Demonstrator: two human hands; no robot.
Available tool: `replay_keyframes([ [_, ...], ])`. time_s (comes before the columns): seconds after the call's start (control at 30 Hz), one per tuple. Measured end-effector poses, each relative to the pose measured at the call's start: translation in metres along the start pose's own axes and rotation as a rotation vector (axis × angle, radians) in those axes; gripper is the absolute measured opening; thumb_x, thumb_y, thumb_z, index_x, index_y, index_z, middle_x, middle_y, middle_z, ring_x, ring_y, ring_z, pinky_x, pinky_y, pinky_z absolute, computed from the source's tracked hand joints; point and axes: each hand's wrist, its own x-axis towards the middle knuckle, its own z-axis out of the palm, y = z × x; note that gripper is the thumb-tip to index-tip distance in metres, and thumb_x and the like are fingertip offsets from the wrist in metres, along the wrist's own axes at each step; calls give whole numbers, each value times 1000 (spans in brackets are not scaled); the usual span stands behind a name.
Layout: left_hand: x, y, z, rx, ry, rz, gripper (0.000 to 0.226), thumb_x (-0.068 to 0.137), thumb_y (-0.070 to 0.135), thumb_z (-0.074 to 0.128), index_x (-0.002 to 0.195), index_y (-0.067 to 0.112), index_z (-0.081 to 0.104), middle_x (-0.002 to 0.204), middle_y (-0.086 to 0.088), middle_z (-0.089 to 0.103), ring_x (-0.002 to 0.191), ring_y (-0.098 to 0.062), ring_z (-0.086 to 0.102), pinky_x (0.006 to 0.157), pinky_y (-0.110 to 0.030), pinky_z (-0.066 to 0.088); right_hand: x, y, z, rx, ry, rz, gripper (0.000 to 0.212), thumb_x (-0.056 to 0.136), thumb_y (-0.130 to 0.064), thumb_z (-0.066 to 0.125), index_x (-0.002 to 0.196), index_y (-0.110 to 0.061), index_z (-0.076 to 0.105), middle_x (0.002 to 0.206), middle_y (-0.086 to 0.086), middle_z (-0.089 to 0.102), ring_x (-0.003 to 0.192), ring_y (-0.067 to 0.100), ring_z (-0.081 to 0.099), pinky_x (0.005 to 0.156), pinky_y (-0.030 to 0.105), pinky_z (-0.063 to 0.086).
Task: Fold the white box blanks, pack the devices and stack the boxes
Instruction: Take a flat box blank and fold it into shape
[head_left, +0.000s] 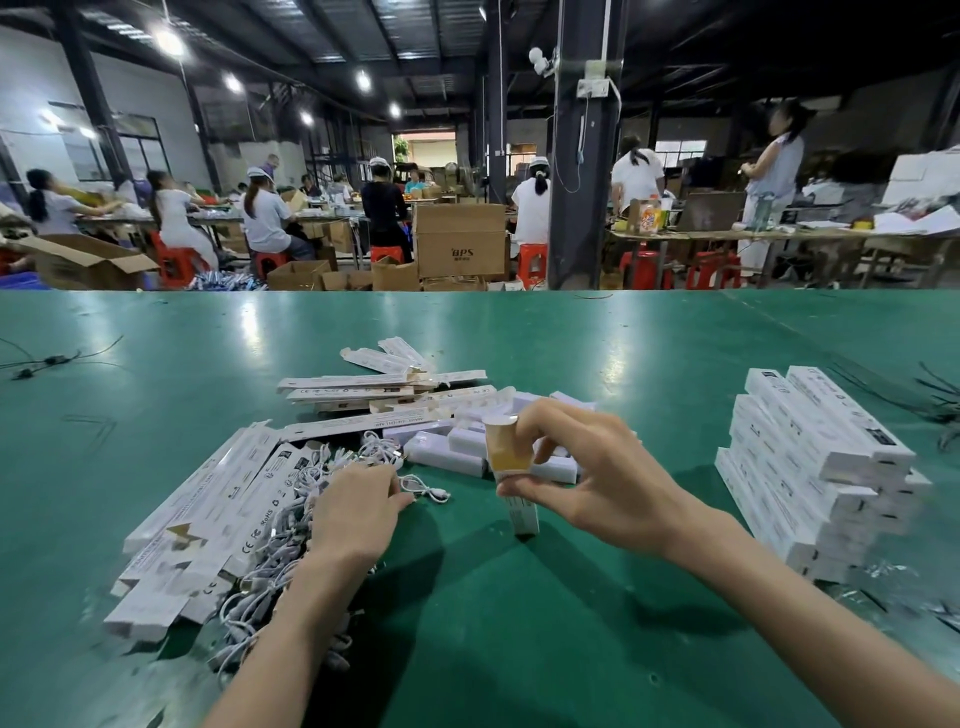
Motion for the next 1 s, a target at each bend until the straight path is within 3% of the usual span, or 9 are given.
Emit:
replay_keyframes([
  [0.1, -2, 8, -2, -163, 47, 16, 25, 95, 34, 59, 79, 14, 57, 84, -3, 61, 77, -19, 52, 71, -30, 42, 0, 1, 0, 3, 15, 8, 24, 80, -19, 79, 89, -10, 57, 86, -8, 60, 76, 12, 52, 69, 39, 50],
  [0.2, -5, 19, -14, -568, 146, -16, 26, 90, 25, 67, 69, 13, 58, 63, 6, 59, 55, -3, 48, 53, -14, 38, -1, 4, 0, 15, 57, 31, 26, 79, -19, 79, 88, -10, 57, 84, -8, 59, 74, 11, 51, 68, 37, 50],
  [0.27, -7, 31, -30, -833, 177, -24, 20, 83, 21, 75, 69, 12, 63, 60, 10, 60, 53, -1, 49, 51, -10, 39, -1, 8, 0, 37, 89, 52, 25, 79, -18, 79, 88, -10, 57, 83, -8, 60, 74, 11, 52, 67, 37, 50],
  [0.4, -19, 57, -66, -1395, 150, -8, 30, 70, 14, 81, 93, 13, 61, 89, -5, 73, 84, -15, 69, 77, -23, 55, 0, 15, 0, 80, 151, 105, 26, 77, -17, 81, 86, -12, 56, 81, -14, 58, 72, 7, 54, 65, 40, 52],
  [0.47, -28, 68, -81, -1525, 162, 116, 35, 67, 15, 77, 98, 16, 60, 94, -6, 74, 90, -16, 70, 84, -29, 57, 0, 17, 1, 96, 170, 130, 26, 77, -17, 81, 87, -13, 57, 82, -14, 60, 72, 6, 56, 66, 40, 53],
  [0.63, -52, 88, -87, -1306, 266, 444, 23, 78, 13, 71, 98, 22, 64, 94, 6, 74, 91, -10, 70, 81, -19, 54, 1, 14, 4, 122, 179, 164, 29, 78, -17, 80, 92, -14, 55, 86, -10, 64, 72, 0, 56, 67, 24, 52],
  [0.77, -53, 92, -78, -798, 541, 650, 20, 81, 1, 72, 98, 9, 69, 97, 1, 71, 93, -8, 66, 86, -14, 48, 0, 9, 6, 149, 180, 169, 32, 79, -16, 79, 98, -13, 54, 84, -12, 63, 70, 1, 55, 66, 16, 46],
  [0.9, -49, 86, -75, -582, 601, 777, 16, 84, -6, 67, 99, -1, 69, 97, -5, 69, 91, -19, 63, 83, -24, 51, 1, 6, 8, 140, 210, 175, 34, 76, -14, 81, 97, -9, 55, 81, -16, 59, 69, 3, 54, 66, 12, 44],
  [1.0, -46, 80, -72, -480, 579, 808, 33, 75, -21, 69, 103, -3, 67, 100, -7, 69, 92, -22, 61, 83, -27, 51, 1, 5, 9, 133, 239, 167, 35, 75, -12, 82, 97, -8, 55, 79, -8, 61, 67, 7, 55, 65, 13, 46],
])
